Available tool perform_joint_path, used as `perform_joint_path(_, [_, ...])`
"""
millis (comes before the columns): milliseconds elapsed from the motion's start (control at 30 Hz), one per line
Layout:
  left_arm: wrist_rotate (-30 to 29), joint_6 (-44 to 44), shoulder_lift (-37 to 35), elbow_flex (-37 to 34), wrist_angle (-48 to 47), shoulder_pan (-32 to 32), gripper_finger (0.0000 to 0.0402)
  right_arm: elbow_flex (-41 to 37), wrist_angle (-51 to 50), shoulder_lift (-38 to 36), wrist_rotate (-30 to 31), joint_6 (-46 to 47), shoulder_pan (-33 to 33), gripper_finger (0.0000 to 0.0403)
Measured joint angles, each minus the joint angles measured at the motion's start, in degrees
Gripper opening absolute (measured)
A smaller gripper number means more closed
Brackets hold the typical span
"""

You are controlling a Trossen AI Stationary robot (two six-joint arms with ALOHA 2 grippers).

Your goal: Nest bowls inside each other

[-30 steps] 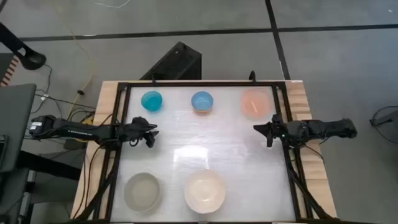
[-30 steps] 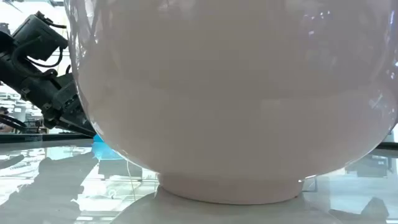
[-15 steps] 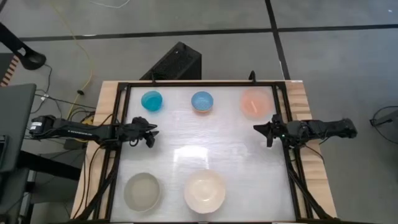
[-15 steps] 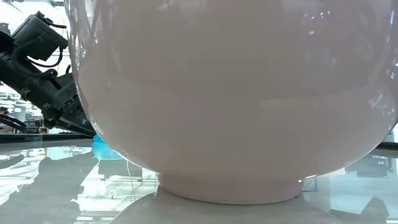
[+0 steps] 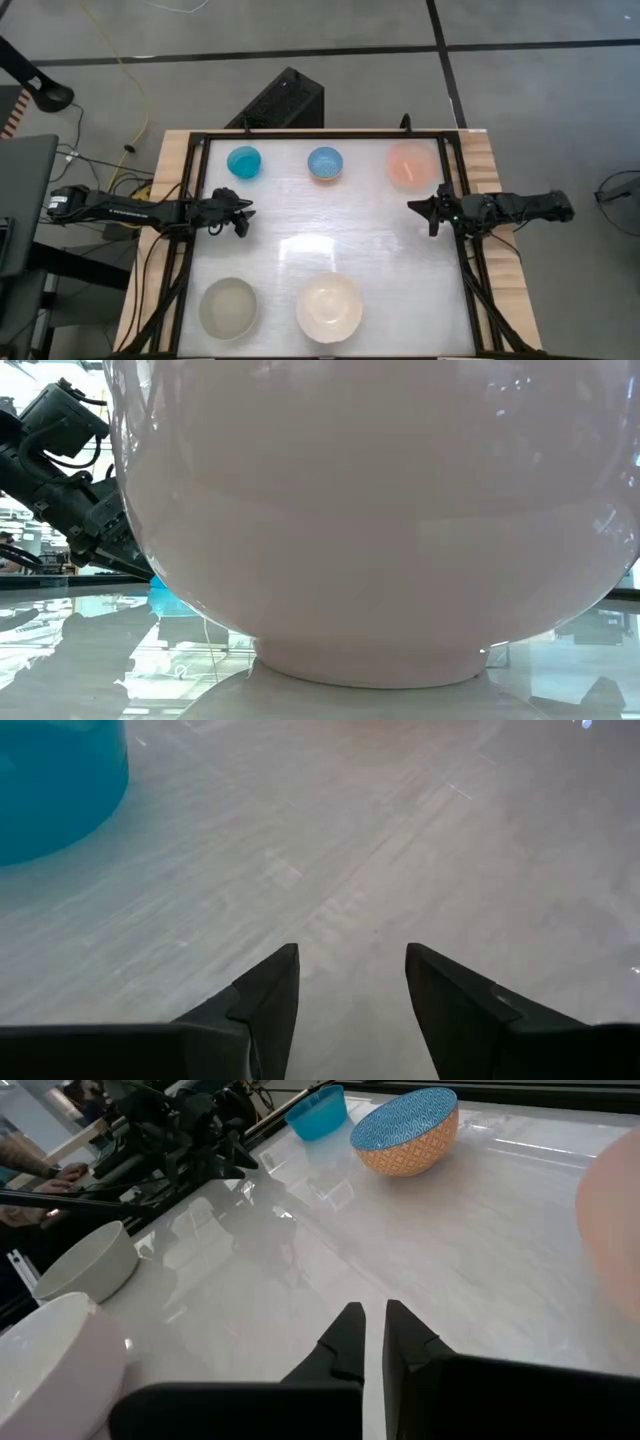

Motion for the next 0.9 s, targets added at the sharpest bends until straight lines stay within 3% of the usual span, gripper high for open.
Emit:
perform_joint_path(767, [-0.5, 0.0, 0.0, 0.0, 0.2, 0.0, 0.0174, 0.0, 0.0, 0.0, 0.0, 0.0, 0.0, 0.0013])
perform_joint_path(900, [0.0, -7.3, 0.0, 0.0, 2.6, 0.0, 0.0174, 0.0, 0.2, 0.0, 0.0, 0.0, 0.0, 0.0013])
